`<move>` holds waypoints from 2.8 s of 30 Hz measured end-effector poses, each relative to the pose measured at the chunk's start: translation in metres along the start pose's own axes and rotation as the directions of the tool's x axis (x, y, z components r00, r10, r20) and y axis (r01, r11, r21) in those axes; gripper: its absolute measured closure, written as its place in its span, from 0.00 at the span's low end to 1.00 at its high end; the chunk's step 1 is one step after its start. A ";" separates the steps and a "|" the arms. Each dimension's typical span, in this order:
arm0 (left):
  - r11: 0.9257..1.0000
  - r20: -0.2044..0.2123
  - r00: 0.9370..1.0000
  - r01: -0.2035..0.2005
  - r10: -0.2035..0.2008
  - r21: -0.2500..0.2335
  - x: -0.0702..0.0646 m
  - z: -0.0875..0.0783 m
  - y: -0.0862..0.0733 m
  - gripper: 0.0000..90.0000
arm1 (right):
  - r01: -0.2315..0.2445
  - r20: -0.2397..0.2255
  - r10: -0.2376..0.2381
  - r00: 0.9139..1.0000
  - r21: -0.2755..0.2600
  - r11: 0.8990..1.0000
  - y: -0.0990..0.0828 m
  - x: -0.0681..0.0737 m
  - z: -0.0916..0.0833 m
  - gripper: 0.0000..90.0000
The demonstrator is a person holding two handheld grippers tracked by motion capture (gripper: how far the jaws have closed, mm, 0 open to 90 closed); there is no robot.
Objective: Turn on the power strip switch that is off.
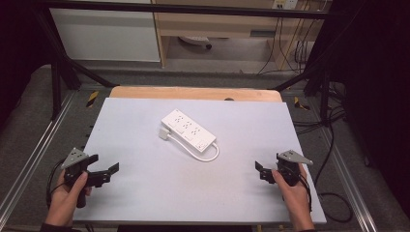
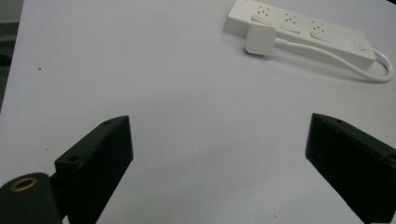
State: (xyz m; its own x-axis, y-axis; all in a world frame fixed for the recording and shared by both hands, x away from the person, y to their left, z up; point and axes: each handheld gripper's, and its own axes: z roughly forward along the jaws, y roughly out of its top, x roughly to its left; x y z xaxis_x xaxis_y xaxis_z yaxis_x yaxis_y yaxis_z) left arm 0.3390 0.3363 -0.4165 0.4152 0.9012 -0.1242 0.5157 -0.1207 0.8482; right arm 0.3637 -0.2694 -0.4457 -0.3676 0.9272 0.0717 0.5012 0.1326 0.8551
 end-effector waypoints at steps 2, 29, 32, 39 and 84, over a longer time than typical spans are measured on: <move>1.000 -0.001 1.000 0.002 -0.002 0.006 0.000 0.000 0.000 0.08 | -0.007 -0.004 0.007 1.000 -0.003 1.000 0.001 -0.001 -0.001 0.07; 0.999 0.014 1.000 -0.006 0.005 0.037 -0.001 0.006 -0.002 0.08 | -0.033 -0.054 0.031 0.998 -0.036 0.999 0.011 0.007 -0.009 0.10; 0.999 0.016 1.000 -0.007 0.006 0.032 -0.002 0.006 -0.002 0.08 | -0.034 -0.075 0.031 0.997 -0.032 0.999 0.012 0.009 -0.007 0.09; 0.999 0.019 1.000 -0.005 0.004 0.039 -0.002 0.008 -0.002 0.08 | -0.030 -0.096 0.026 0.995 -0.042 0.999 0.015 0.017 -0.008 0.07; 0.998 0.011 1.000 -0.002 0.002 0.061 -0.002 0.009 -0.003 0.08 | 0.021 -0.172 -0.019 0.985 0.011 1.000 0.076 0.040 0.020 0.05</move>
State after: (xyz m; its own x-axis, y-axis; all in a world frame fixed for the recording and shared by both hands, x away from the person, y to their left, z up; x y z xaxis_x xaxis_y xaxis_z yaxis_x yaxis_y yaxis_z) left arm 0.3436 0.3315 -0.4241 0.4245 0.8963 -0.1285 0.5593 -0.1479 0.8157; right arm 0.4025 -0.2149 -0.3878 -0.5063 0.8504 0.1430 0.5019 0.1558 0.8507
